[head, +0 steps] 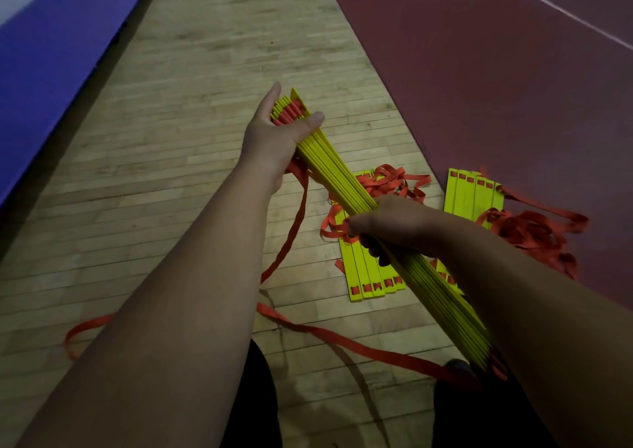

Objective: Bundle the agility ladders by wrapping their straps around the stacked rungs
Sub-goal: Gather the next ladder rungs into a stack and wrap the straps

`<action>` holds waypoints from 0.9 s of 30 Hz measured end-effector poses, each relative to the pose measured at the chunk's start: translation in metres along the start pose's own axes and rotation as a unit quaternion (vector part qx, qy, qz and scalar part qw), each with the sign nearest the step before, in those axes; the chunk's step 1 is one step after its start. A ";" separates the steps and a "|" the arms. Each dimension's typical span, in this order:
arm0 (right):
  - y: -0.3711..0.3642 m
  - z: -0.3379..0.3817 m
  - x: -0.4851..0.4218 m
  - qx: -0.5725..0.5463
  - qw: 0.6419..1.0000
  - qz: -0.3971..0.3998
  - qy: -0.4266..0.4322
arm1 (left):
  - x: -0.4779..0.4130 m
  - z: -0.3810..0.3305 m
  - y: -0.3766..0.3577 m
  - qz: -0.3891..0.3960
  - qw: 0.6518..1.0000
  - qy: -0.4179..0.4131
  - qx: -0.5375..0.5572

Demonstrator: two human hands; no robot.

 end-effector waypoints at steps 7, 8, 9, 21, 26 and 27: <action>0.001 -0.001 0.004 0.004 1.000 0.012 -0.009 | 0.001 -0.001 0.004 -0.007 1.000 0.003 -0.011; 0.002 0.000 0.004 -0.001 1.000 0.020 -0.014 | 0.000 -0.001 0.005 -0.017 1.000 0.003 -0.011; 0.002 0.000 0.004 -0.009 0.999 0.027 -0.020 | -0.001 -0.001 0.005 -0.021 1.000 0.004 -0.012; 0.007 -0.005 -0.006 -0.123 0.987 -0.102 -0.026 | 0.015 -0.003 -0.017 0.069 0.934 0.140 -0.322; 0.000 0.000 -0.005 -0.120 0.993 -0.019 -0.010 | 0.035 0.018 -0.047 0.183 0.960 0.195 -0.078; -0.002 0.002 -0.004 -0.108 0.994 -0.002 0.000 | 0.033 0.023 -0.050 0.162 0.968 0.190 -0.027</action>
Point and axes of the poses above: each hand's wrist, its own x-axis away from the middle knuckle, its own y-axis out of the back of the hand, z = x × y, the point moved 2 cm from there along -x, towards the middle knuckle, and after that the axes turned 15 degrees about -y, right-handed, at the moved point
